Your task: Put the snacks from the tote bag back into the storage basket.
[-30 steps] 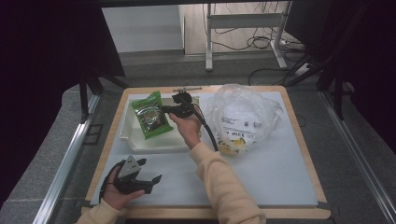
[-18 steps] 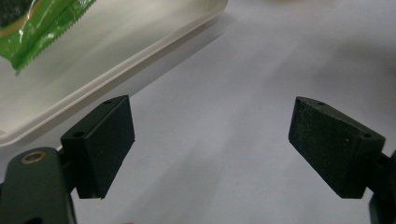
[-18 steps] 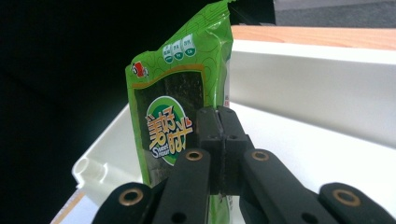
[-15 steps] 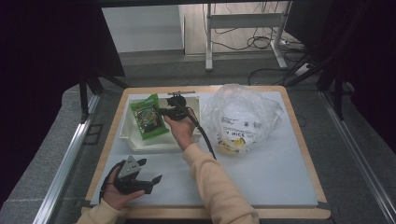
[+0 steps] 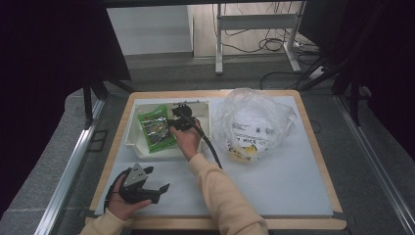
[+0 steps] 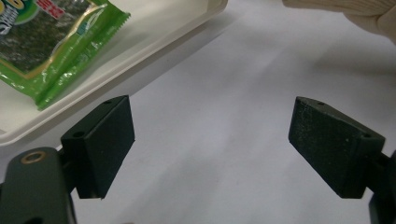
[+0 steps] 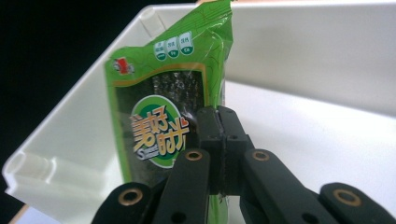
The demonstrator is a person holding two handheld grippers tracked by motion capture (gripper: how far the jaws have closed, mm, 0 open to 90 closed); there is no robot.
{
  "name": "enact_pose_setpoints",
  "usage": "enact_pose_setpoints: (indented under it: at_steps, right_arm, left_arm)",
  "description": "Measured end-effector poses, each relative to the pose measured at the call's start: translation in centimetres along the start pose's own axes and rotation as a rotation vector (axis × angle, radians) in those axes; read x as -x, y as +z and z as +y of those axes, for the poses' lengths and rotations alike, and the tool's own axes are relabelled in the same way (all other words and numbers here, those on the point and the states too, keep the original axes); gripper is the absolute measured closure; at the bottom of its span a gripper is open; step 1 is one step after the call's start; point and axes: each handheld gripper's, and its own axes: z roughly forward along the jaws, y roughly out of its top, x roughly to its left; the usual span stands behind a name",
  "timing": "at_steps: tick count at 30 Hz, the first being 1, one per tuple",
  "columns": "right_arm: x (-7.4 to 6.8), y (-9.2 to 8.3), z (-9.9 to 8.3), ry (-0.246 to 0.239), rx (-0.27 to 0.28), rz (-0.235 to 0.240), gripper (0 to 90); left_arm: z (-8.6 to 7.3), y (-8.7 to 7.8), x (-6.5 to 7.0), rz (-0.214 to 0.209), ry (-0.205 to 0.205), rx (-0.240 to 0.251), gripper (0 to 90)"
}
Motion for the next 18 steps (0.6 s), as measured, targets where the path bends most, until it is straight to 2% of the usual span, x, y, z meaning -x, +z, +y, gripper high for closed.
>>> enact_pose_setpoints:
  at_steps: [2,4,7,9,12,18]
  right_arm:
    - [0.0,0.2,-0.1,-0.007,-0.013,-0.013,89.3]
    - [-0.1,0.5,-0.2,-0.018,-0.035,-0.003,85.4]
    - [-0.3,0.8,-0.4,-0.041,-0.071,-0.011,69.5]
    - [-0.4,0.4,-0.3,-0.048,-0.065,0.0,63.1]
    - [-0.5,0.0,-0.1,-0.048,-0.061,0.008,59.7]
    - [-0.7,-2.0,0.4,-0.094,-0.027,0.043,54.3]
  left_arm:
    - [0.0,0.0,0.0,-0.001,0.001,-0.001,14.5]
    - [0.0,0.0,0.0,-0.002,0.002,-0.002,14.5]
    - [0.0,0.1,0.0,-0.003,0.0,-0.006,14.5]
    - [0.0,0.1,0.0,-0.003,0.0,-0.007,14.5]
    - [0.0,0.1,-0.1,-0.003,0.0,-0.009,14.5]
    - [-0.1,0.0,-0.1,-0.001,0.001,-0.008,14.5]
